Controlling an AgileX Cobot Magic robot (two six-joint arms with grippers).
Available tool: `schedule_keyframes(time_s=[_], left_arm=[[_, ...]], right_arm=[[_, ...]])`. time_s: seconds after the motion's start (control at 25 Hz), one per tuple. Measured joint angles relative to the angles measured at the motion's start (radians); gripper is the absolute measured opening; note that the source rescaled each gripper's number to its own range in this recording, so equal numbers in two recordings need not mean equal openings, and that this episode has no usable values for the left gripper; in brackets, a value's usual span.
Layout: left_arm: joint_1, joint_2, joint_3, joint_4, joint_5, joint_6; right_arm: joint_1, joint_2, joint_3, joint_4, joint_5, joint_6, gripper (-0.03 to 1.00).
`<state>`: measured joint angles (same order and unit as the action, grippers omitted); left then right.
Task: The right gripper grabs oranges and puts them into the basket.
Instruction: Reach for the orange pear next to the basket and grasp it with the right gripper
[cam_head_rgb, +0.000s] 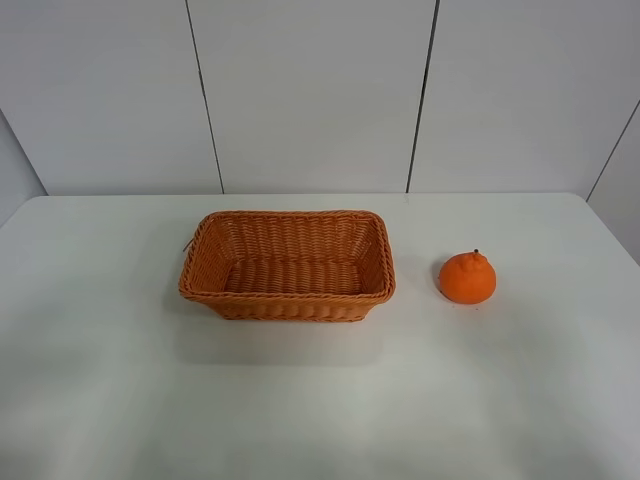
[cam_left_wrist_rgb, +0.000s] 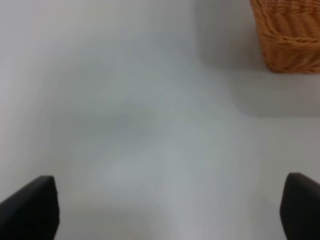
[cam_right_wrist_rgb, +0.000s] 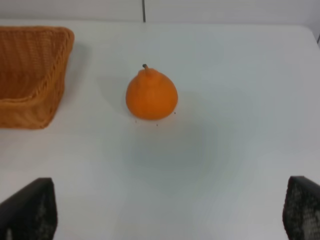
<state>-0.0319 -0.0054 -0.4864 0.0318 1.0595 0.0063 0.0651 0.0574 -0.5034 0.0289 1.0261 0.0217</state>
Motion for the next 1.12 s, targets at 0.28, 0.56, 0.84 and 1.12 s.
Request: schedule_keyframes(time_s=[0.28,0.56,0.84,1.12], left_arm=[[0.0,0.0,0.0,0.0,0.0,0.0],[0.0,0.0,0.0,0.0,0.0,0.0],[0.0,0.0,0.0,0.0,0.0,0.0],[0.0,0.0,0.0,0.0,0.0,0.0]], right_arm=[[0.0,0.4,-0.173,-0.002,-0.015,-0.01,1.0],[0.0,0.906,-0.415,-0.003,-0.018,-0.011,1.0],[0.0,1.388,-0.693,-0.003,0.005,-0.011,1.0],[0.001,1.77,-0.994,0.012,0.089,-0.015,1.0]])
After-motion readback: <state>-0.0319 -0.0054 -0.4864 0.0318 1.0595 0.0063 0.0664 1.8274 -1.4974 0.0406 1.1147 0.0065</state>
